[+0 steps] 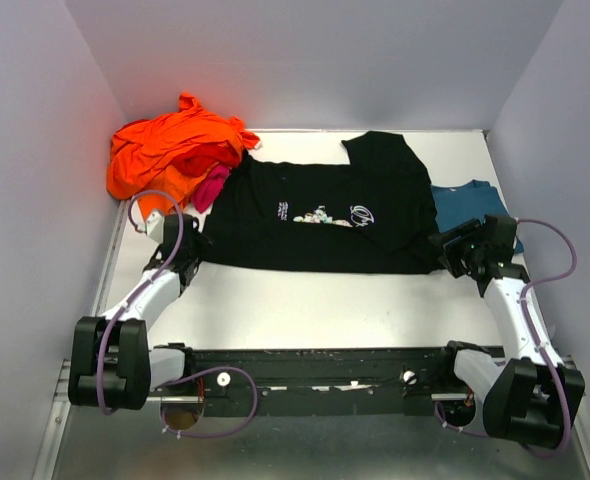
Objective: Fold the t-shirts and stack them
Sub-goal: Fold the flattened tshirt in 1/3 of the way
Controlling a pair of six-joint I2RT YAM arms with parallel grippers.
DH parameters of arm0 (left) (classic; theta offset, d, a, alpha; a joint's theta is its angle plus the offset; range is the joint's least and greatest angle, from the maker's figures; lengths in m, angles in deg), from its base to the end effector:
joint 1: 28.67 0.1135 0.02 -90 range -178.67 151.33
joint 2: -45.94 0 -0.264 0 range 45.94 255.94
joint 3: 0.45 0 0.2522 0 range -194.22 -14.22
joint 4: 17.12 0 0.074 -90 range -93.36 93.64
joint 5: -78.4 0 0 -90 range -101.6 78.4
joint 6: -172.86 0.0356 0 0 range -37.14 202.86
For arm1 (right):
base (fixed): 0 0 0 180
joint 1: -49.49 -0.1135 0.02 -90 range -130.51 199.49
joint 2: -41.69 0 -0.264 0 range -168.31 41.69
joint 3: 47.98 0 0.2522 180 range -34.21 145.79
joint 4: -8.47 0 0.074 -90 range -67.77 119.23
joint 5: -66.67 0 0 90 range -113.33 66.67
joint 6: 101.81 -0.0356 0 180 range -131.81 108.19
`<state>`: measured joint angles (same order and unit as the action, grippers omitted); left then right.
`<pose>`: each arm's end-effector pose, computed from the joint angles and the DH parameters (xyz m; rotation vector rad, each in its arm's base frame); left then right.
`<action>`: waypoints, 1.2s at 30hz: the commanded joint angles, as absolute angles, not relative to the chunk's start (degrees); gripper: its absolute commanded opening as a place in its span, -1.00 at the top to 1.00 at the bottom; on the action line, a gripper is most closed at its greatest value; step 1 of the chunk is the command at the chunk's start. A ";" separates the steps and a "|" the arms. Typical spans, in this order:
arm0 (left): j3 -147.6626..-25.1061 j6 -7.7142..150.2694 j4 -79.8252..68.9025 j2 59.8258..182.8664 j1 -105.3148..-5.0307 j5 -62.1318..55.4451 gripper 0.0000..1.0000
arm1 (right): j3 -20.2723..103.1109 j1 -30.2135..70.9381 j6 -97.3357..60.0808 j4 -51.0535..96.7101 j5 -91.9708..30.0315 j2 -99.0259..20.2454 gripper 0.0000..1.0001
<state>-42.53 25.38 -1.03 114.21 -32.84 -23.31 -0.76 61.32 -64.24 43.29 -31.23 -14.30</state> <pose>0.2290 -0.0095 0.1742 -1.1293 2.0163 -0.3199 0.1975 -0.0364 0.2186 1.2055 2.0520 0.5079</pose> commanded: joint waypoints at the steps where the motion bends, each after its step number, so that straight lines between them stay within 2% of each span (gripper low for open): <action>1: -39.36 21.95 1.74 110.46 -32.89 -27.77 -0.11 | -4.06 61.27 -63.40 42.28 -28.16 -10.87 -0.37; 5: -38.21 21.33 -0.28 111.59 -32.89 -27.95 -0.17 | -6.09 61.27 -64.11 40.34 -28.95 -10.52 -0.37; 12: -41.99 21.33 -4.75 121.16 -32.98 -27.87 -0.12 | -6.53 61.27 -63.76 39.55 -29.48 -11.40 -0.39; 14: -42.25 20.90 -5.99 123.10 -32.81 -27.86 0.11 | -6.70 61.35 -63.49 39.55 -28.96 -11.48 -0.40; 16: -42.52 20.46 -6.70 124.07 -32.72 -29.26 0.68 | -6.97 61.27 -63.23 39.72 -28.08 -11.57 -0.42; 17: -42.86 20.28 -6.18 124.07 -32.46 -30.66 0.88 | -7.14 61.27 -63.23 39.72 -27.64 -11.57 -0.42; 18: -43.04 20.19 -5.39 123.90 -32.02 -31.81 1.00 | -7.23 61.27 -63.23 39.64 -27.29 -11.83 -0.42; 27: -40.85 21.33 -3.45 117.05 -22.09 -34.72 1.00 | -5.83 61.27 -65.07 39.72 -21.66 -15.43 -0.42; 36: -39.79 21.42 -3.71 115.11 -21.55 -34.11 1.00 | -5.82 61.27 -64.99 39.37 -28.42 -20.98 -0.37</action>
